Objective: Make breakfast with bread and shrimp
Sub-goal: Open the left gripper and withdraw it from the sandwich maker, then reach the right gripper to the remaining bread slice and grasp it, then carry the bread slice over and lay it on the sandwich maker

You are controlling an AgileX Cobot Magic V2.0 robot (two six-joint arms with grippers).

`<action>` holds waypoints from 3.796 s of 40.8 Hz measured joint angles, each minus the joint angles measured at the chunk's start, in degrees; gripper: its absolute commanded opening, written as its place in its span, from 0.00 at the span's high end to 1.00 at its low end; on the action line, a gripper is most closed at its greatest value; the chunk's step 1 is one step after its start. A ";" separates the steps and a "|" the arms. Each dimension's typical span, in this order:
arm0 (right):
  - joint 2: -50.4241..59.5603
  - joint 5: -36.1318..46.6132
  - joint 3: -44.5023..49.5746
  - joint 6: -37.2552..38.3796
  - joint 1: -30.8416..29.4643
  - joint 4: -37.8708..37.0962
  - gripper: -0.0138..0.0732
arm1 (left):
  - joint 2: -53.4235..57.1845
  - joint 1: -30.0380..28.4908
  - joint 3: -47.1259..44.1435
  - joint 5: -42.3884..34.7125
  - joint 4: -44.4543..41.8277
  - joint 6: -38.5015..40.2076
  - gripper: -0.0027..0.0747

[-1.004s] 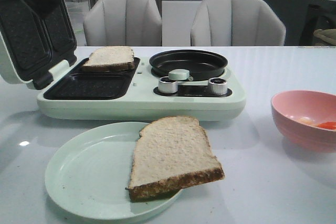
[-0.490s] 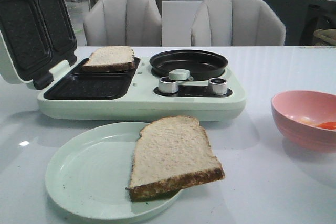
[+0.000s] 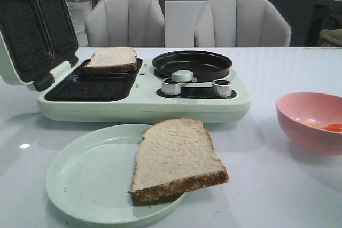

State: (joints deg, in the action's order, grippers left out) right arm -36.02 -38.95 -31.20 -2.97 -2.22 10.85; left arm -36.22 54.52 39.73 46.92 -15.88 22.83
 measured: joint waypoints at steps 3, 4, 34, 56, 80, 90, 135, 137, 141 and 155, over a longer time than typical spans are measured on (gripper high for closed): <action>-2.62 -2.16 -0.04 -2.97 1.08 4.53 0.20 | 0.00 0.00 0.00 0.00 0.00 0.00 0.34; -3.52 -2.79 -0.13 -4.05 1.64 6.00 0.20 | 0.00 0.00 0.00 0.00 0.00 0.00 0.34; -43.29 -0.21 -5.63 -35.64 15.49 51.15 0.20 | 0.00 0.00 0.00 -0.15 0.00 0.00 0.34; -65.64 -0.68 -19.95 -37.01 16.75 52.25 0.20 | 0.00 0.00 0.00 -0.36 0.00 0.00 0.34; -69.33 -1.43 -23.75 -37.14 19.97 52.41 0.66 | 0.00 0.00 -0.02 -0.36 0.00 0.00 0.34; -66.95 -1.29 -23.75 -37.14 19.97 51.33 0.80 | 0.00 0.00 -0.02 -0.36 0.00 0.00 0.34; -84.97 0.56 -63.56 -37.26 26.97 64.59 0.80 | 0.00 0.00 -0.02 -0.36 0.00 0.00 0.34; -86.56 0.99 -64.76 -37.26 26.97 65.85 0.80 | 0.00 0.00 -0.02 -0.36 0.00 0.00 0.34; -88.88 1.36 -66.14 -37.26 26.97 66.89 0.79 | 0.00 0.00 -0.02 -0.36 0.00 0.00 0.34; -91.55 2.39 -66.62 -37.26 27.65 68.11 0.30 | 0.00 0.00 -0.02 -0.36 0.00 0.00 0.34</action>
State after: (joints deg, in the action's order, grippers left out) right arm -127.57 -36.56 -97.82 -40.23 25.43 78.97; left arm -36.22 54.52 39.71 46.56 -15.88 22.83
